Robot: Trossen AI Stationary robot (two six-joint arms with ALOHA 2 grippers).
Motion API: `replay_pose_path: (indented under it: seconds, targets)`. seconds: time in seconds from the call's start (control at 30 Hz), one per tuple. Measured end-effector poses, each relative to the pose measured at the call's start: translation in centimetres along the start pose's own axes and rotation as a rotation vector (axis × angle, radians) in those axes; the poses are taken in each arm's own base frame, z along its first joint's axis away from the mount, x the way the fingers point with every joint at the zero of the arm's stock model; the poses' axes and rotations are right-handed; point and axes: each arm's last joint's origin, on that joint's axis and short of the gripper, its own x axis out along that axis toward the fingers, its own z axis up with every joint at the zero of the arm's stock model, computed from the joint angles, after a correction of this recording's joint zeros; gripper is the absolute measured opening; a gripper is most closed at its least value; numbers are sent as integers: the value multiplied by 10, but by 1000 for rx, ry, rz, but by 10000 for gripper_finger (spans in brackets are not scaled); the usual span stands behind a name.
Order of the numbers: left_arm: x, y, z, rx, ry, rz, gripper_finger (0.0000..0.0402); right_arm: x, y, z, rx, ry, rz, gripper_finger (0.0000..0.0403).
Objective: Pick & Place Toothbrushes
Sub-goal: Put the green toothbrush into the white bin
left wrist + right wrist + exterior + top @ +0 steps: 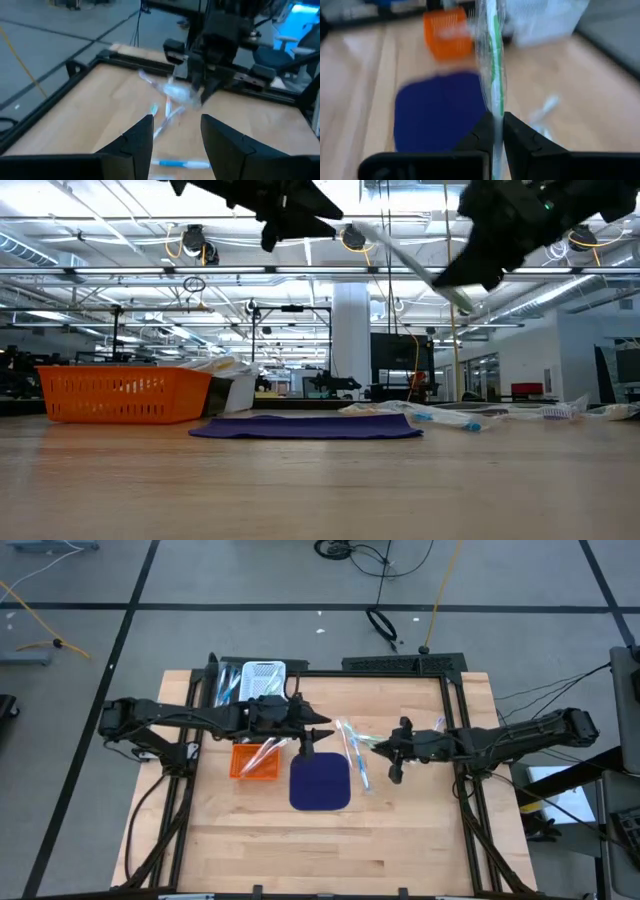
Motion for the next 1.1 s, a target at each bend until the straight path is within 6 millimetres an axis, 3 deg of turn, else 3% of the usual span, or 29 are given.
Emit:
replay_pose_path:
  seconds: [0.23,0.5,0.87,0.97,1.1]
  targets:
    - [22,-5,-5,20,-97,-41,166,-2,3,21,-35,-222,-22,15]
    - [55,-14,-14,30,-289,-88,166,1,4,24,-42,-255,-43,15]
    - [60,-17,-13,48,-379,-100,162,4,4,23,-52,-249,-45,15]
    - [60,-17,-13,46,-378,-100,137,5,5,23,-53,-247,-45,15]
    - [60,-16,-14,44,-370,-94,65,5,5,23,-54,-246,-42,15]
